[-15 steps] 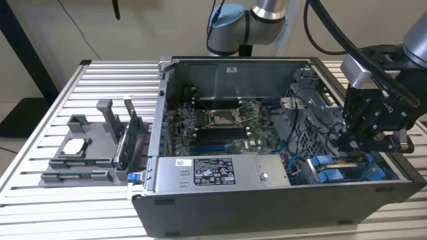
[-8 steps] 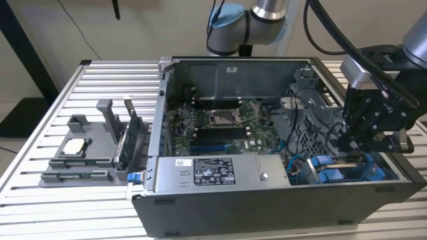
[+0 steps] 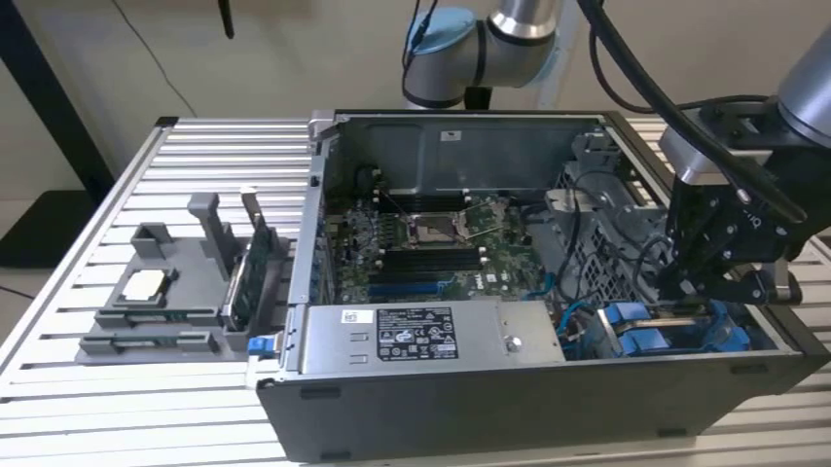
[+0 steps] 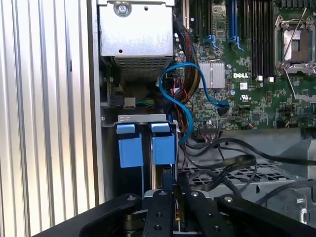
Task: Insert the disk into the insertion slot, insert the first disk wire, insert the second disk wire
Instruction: 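Insert the second disk wire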
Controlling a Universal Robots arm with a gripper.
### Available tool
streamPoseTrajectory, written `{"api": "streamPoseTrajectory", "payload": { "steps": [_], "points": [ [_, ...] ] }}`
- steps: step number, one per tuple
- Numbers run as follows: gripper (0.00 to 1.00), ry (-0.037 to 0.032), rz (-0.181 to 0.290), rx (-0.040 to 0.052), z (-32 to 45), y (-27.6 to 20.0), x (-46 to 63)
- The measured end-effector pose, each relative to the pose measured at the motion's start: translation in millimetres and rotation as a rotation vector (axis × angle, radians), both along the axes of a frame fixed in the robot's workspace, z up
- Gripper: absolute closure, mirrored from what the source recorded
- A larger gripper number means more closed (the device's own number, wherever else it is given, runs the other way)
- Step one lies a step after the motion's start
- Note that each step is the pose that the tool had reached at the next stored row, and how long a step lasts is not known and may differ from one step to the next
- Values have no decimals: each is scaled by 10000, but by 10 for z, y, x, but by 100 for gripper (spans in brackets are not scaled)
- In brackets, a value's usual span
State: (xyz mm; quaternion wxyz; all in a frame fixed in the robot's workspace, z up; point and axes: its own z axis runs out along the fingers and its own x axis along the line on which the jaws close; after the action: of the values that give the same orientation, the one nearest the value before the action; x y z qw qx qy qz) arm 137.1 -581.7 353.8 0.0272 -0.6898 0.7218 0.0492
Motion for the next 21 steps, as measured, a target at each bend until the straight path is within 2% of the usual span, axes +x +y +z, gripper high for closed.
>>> {"api": "streamPoseTrajectory", "payload": {
  "steps": [8,21],
  "points": [
    [84,-1,1,11,-24,-9,51],
    [84,-23,1,12,-57,-10,56]
  ]
}}
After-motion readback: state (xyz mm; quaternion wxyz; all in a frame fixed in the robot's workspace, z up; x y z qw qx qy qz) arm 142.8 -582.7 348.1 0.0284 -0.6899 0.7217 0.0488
